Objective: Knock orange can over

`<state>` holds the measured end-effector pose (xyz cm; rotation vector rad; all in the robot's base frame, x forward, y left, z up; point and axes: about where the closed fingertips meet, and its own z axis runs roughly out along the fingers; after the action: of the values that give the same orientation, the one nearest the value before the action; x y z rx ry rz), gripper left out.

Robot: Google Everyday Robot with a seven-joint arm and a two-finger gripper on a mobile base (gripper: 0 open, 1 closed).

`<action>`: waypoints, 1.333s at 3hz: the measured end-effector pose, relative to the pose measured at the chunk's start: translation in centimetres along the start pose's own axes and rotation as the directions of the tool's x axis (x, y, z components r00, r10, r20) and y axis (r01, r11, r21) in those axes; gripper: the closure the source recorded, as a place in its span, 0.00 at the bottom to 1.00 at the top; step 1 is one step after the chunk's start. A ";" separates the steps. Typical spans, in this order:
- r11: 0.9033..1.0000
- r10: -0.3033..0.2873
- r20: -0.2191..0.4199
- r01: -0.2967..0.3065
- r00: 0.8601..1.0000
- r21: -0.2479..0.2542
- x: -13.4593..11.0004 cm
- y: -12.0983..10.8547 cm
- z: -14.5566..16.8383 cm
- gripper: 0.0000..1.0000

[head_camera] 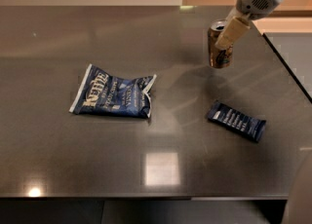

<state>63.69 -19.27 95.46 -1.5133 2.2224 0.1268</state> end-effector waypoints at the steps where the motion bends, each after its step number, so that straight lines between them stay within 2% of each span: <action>1: 0.996 -0.089 -0.140 0.087 0.986 -0.020 -0.7 1.3 -0.5 1.00; 2: 0.986 -0.166 -0.243 0.158 0.956 -0.051 -1.3 1.9 0.6 1.00; 4: 0.956 -0.294 -0.344 0.265 0.892 -0.129 -2.4 2.9 3.5 1.00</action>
Offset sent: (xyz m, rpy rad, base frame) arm -0.0334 0.0239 -0.0086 -0.4437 0.1974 0.2059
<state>62.83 -14.91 92.81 -2.0209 2.2537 -0.1697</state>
